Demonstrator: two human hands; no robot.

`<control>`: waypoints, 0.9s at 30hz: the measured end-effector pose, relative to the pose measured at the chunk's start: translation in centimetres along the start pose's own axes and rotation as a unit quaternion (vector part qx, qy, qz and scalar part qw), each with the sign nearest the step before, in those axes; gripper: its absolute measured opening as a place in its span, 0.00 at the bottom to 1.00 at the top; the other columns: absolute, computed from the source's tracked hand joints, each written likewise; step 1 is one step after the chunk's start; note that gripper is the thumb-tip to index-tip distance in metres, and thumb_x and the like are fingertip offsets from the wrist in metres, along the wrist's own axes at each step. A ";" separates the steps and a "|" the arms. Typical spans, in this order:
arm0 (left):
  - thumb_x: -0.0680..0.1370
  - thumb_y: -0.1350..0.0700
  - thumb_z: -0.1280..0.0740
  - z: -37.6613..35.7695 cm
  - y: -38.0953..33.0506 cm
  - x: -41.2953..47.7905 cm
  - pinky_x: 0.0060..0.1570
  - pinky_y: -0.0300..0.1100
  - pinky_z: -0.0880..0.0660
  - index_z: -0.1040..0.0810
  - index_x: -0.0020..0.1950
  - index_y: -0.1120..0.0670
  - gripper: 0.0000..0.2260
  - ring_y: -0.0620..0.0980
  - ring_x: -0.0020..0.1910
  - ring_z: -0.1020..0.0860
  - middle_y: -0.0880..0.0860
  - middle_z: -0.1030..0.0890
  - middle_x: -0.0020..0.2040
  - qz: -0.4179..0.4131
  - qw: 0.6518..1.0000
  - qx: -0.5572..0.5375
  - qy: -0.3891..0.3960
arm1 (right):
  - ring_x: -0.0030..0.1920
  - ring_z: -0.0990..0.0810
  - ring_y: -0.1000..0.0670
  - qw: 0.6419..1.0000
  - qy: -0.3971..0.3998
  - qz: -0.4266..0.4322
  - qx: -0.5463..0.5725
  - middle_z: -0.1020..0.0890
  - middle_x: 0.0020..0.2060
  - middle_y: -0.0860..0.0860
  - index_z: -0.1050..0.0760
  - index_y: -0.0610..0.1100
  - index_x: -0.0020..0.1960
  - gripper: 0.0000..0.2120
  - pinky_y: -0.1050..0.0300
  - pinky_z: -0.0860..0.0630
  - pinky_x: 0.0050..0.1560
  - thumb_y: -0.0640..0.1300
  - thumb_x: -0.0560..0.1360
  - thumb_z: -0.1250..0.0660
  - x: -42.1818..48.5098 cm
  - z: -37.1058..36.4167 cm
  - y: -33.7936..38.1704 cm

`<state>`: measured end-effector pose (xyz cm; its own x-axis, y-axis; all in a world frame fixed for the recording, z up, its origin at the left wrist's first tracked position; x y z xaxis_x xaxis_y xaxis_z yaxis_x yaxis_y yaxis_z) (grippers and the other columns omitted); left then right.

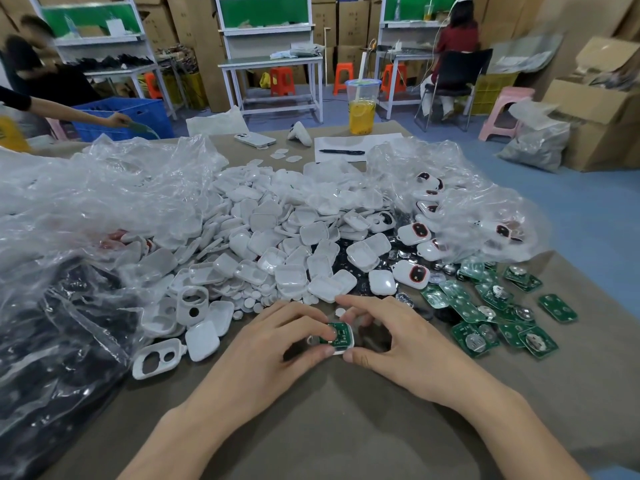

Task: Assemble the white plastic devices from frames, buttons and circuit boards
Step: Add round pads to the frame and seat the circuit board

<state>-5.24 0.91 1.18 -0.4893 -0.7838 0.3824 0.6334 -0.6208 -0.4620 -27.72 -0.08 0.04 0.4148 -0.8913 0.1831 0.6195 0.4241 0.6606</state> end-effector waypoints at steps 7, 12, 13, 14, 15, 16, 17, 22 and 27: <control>0.79 0.44 0.31 -0.4 0.3 0.0 0.55 0.40 0.26 0.18 0.54 0.43 0.07 0.41 0.56 0.23 0.36 0.22 0.56 -0.004 1.000 -0.002 0.006 | 0.62 0.29 0.62 1.000 0.003 0.002 0.006 0.27 0.59 0.73 0.35 0.72 0.68 0.31 0.78 0.38 0.56 0.54 0.73 0.25 0.0 -0.1 -0.3; 0.80 0.44 0.32 -0.5 0.4 0.1 0.57 0.41 0.26 0.18 0.55 0.44 0.07 0.42 0.57 0.23 0.37 0.22 0.57 -0.007 1.000 -0.008 0.011 | 0.60 0.28 0.61 1.000 0.001 0.009 0.005 0.27 0.58 0.73 0.35 0.74 0.67 0.30 0.76 0.36 0.56 0.56 0.72 0.26 0.1 -0.2 -0.4; 0.80 0.44 0.32 -0.5 0.4 0.1 0.57 0.41 0.26 0.18 0.55 0.44 0.07 0.42 0.57 0.23 0.36 0.22 0.57 -0.008 1.000 -0.007 0.012 | 0.59 0.27 0.62 1.000 0.000 0.010 0.006 0.26 0.58 0.73 0.34 0.74 0.67 0.29 0.76 0.36 0.56 0.57 0.72 0.26 0.1 -0.2 -0.5; 0.80 0.44 0.32 -0.5 0.4 0.1 0.57 0.41 0.26 0.18 0.55 0.44 0.07 0.42 0.57 0.23 0.36 0.22 0.57 -0.007 1.000 -0.006 0.013 | 0.59 0.27 0.62 1.000 -0.001 0.012 0.006 0.26 0.58 0.73 0.34 0.74 0.66 0.28 0.77 0.36 0.55 0.58 0.71 0.26 0.1 -0.2 -0.5; 0.80 0.45 0.32 -0.5 0.4 0.1 0.57 0.42 0.26 0.18 0.55 0.44 0.07 0.42 0.57 0.23 0.36 0.22 0.57 -0.006 1.000 -0.005 0.014 | 0.59 0.28 0.63 1.000 -0.002 0.012 0.005 0.27 0.58 0.74 0.33 0.75 0.65 0.27 0.77 0.36 0.55 0.59 0.71 0.27 0.1 -0.2 -0.5; 0.80 0.45 0.32 -0.5 0.4 0.1 0.57 0.42 0.26 0.18 0.55 0.44 0.07 0.42 0.57 0.23 0.36 0.22 0.57 -0.006 1.000 -0.003 0.015 | 0.59 0.28 0.63 1.000 -0.003 0.013 0.003 0.27 0.57 0.74 0.33 0.74 0.63 0.25 0.77 0.36 0.54 0.60 0.70 0.28 0.1 -0.2 -0.5; 0.80 0.45 0.33 -0.5 0.3 0.1 0.57 0.42 0.26 0.18 0.55 0.44 0.07 0.42 0.57 0.23 0.36 0.22 0.57 -0.008 1.000 0.001 0.015 | 0.59 0.27 0.63 1.000 -0.004 0.013 0.000 0.27 0.57 0.75 0.31 0.73 0.62 0.23 0.77 0.36 0.54 0.61 0.70 0.29 0.1 -0.2 -0.5; 0.82 0.46 0.34 -0.6 0.1 0.0 0.56 0.42 0.26 0.18 0.56 0.45 0.07 0.43 0.55 0.22 0.38 0.22 0.57 -0.027 0.998 0.052 0.019 | 0.60 0.26 0.61 0.998 -0.009 0.047 -0.038 0.22 0.55 0.67 0.20 0.57 0.55 0.12 0.62 0.33 0.63 0.57 0.73 0.27 0.2 -0.3 -0.4; 0.83 0.46 0.38 -0.3 -0.1 -0.4 0.56 0.36 0.28 0.18 0.57 0.45 0.10 0.40 0.56 0.24 0.39 0.23 0.57 -0.015 0.998 0.056 0.002 | 0.59 0.26 0.61 0.998 -0.018 0.047 -0.038 0.22 0.56 0.67 0.19 0.56 0.53 0.09 0.63 0.34 0.64 0.55 0.73 0.26 0.1 -0.3 -0.2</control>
<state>-5.26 1.30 0.84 -0.5113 -0.7654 0.3908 0.6811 -0.6383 -0.3588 -27.64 -0.22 -0.31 0.4496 -0.8517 0.2691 0.6290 0.5158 0.5816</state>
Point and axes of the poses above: each hand's wrist, its own x-axis towards the middle knuckle, its own z-axis out of the back of the hand, y = z × x, the point moved 1 cm from there along x, towards the middle knuckle
